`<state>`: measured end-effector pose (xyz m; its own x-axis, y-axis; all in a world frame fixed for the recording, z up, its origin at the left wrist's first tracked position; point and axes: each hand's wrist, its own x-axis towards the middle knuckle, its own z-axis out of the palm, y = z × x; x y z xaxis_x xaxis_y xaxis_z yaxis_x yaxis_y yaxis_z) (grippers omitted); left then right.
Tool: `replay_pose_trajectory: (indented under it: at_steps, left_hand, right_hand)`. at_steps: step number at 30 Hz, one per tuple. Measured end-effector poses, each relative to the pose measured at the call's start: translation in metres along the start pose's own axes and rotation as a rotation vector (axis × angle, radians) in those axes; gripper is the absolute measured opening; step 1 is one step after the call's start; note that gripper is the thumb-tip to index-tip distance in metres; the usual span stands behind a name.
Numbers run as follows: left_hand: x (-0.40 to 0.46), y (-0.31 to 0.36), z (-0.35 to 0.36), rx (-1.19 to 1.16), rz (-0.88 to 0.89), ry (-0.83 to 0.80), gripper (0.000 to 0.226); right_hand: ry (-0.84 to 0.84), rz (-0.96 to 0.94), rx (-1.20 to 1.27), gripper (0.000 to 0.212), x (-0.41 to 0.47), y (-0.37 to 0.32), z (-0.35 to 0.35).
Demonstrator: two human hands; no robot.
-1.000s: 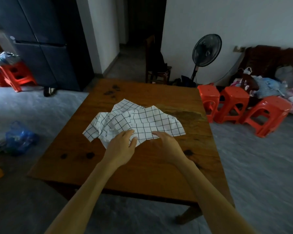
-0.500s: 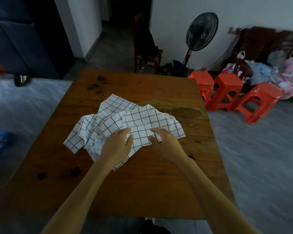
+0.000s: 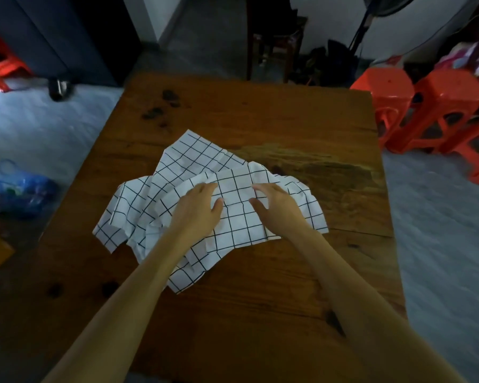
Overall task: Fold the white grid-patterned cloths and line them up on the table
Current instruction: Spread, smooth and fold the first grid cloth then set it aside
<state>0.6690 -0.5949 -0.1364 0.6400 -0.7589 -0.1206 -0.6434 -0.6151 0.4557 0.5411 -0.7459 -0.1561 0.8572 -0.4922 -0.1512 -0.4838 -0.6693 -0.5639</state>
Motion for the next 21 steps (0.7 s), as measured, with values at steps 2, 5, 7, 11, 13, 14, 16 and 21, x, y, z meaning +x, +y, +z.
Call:
replay_pose_trajectory:
  at_steps: [2, 5, 7, 11, 13, 14, 16, 21]
  left_hand:
    - [0.021, -0.003, 0.006, 0.022, -0.017, 0.005, 0.048]
    - [0.053, -0.007, 0.017, 0.054, -0.032, 0.012, 0.048]
    - [0.075, -0.009, 0.025, 0.097, -0.023, 0.003, 0.046]
    - [0.114, -0.016, 0.045, 0.184, -0.021, -0.023, 0.047]
    - [0.126, -0.019, 0.054, 0.202, -0.026, -0.070, 0.045]
    - [0.131, -0.021, 0.058, 0.203, -0.025, -0.089, 0.042]
    - [0.137, -0.027, 0.062, 0.183, -0.008, -0.089, 0.032]
    - [0.140, -0.031, 0.055, 0.085, 0.162, 0.002, 0.014]
  right_hand:
    - [-0.024, 0.000, 0.003, 0.045, 0.016, 0.005, 0.004]
    - [-0.029, -0.004, 0.015, 0.045, 0.042, 0.010, 0.005]
    - [-0.007, -0.001, 0.024, 0.045, 0.058, 0.011, 0.006]
    - [0.030, -0.029, -0.011, 0.044, 0.080, 0.021, 0.014]
    - [0.053, -0.017, 0.004, 0.043, 0.084, 0.029, 0.018]
    - [0.064, -0.009, 0.015, 0.044, 0.083, 0.032, 0.020]
    - [0.073, 0.012, 0.025, 0.044, 0.082, 0.037, 0.020]
    - [0.058, 0.067, 0.005, 0.047, 0.086, 0.040, 0.011]
